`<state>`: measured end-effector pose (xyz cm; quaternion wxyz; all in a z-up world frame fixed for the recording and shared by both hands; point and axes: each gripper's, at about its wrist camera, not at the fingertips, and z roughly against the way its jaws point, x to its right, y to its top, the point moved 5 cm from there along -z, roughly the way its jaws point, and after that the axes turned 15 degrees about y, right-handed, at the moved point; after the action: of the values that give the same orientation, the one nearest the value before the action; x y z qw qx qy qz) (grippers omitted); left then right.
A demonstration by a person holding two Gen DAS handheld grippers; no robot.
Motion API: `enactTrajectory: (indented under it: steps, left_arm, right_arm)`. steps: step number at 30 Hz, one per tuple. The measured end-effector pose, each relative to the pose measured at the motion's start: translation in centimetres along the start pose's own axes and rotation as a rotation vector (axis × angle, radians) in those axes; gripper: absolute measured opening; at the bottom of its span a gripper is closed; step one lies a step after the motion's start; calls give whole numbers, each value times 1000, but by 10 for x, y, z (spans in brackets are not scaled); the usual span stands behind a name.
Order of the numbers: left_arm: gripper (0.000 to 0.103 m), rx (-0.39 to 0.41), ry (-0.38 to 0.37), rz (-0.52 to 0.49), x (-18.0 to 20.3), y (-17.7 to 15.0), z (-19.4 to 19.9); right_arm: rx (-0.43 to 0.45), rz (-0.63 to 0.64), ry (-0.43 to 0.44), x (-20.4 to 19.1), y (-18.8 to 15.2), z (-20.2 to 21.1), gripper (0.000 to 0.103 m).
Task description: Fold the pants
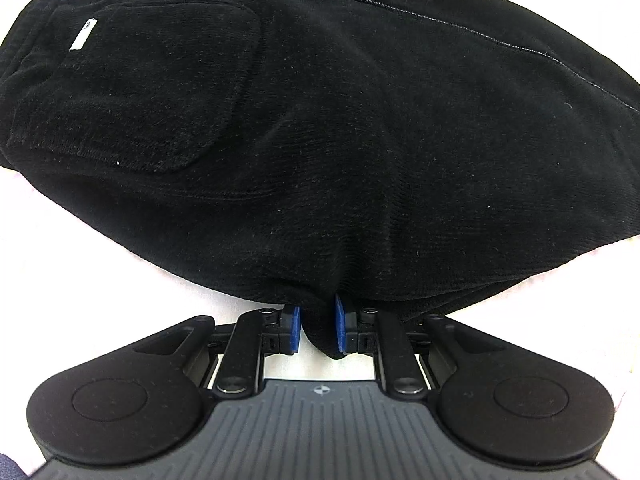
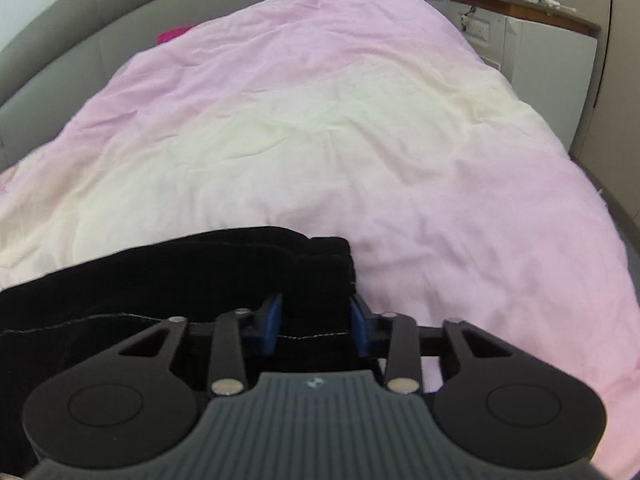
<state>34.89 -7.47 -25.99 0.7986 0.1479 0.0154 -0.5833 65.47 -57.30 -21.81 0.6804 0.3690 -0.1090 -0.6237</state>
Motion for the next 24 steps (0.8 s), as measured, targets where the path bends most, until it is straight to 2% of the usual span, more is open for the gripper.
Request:
enactTrajectory:
  steps: [3,8,12,15,18,21,24]
  left_arm:
    - [19,16,6,-11,1,-2,3]
    - [19,34,16,-14,2,-5,8]
    - [19,20,14,-2,1,-3,9]
    - [19,16,11,-5,0,-2,11]
    - [19,23,-3,-9,-2,-2,9]
    - [19,21,-14,-9,-4,-1,8]
    - [19,24,-25,-19,-6,-1,8]
  right_arm:
    - [23,162,-44,-17,3,10,26]
    - [136,264,-93,-37,41,32,24]
    - [45,267,-182,-31,47,-2,24]
    - [-31,223,-184,-21,36,-16,27]
    - [-7,238,-187,-19,32,4,37]
    - [-10,266,-167,-19,19,32,37]
    - [-38,364,-137,-29,-14,54,37]
